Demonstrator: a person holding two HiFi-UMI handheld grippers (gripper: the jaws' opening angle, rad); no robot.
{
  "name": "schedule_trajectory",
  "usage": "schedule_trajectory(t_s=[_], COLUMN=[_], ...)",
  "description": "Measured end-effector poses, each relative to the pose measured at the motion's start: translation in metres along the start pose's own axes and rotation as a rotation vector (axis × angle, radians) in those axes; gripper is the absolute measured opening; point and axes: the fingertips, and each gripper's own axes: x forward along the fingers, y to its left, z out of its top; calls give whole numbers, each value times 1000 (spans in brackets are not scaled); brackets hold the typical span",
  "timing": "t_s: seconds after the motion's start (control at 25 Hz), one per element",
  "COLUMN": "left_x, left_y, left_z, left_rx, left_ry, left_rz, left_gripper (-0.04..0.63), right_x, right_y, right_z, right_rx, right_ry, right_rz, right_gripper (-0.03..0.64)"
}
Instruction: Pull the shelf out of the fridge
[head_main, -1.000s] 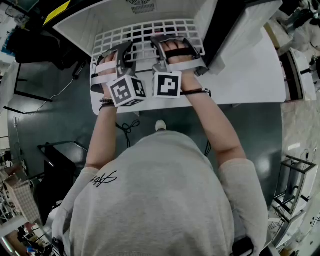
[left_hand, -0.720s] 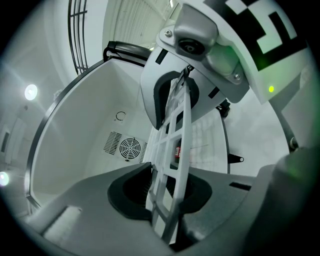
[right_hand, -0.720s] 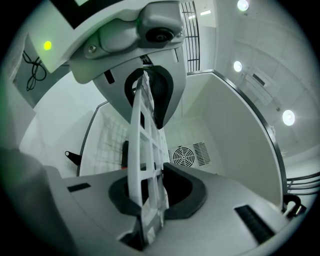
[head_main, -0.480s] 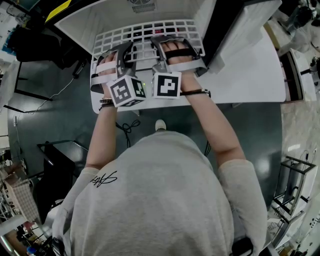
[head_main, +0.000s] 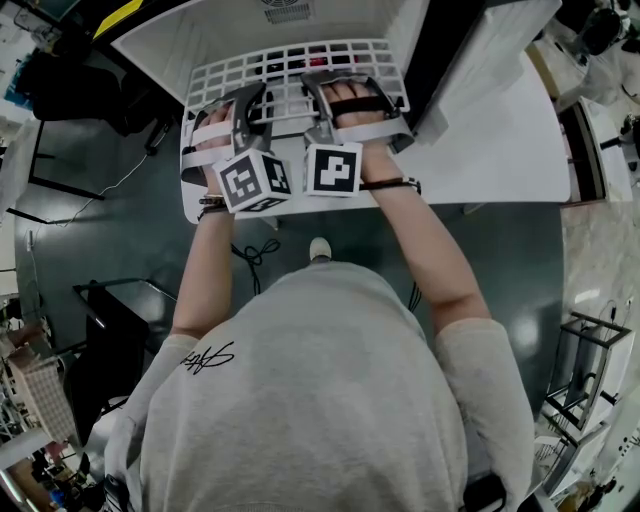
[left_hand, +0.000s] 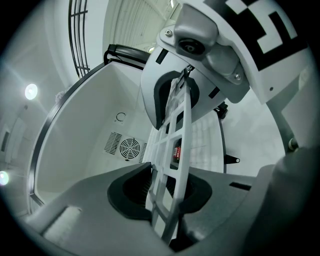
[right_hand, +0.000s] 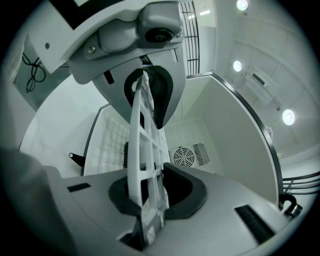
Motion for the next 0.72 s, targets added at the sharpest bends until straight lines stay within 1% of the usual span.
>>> schedule_trajectory(t_s=[0.72], left_x=[-11], left_y=[-4], left_z=[2], left_rx=[-4], left_ry=[1], left_rz=[-1], left_gripper=[74], right_x=[-10], right_y=[2], right_z=[3], right_rx=[-3], right_ry=[-2], right_rz=[-2], right_gripper=[48])
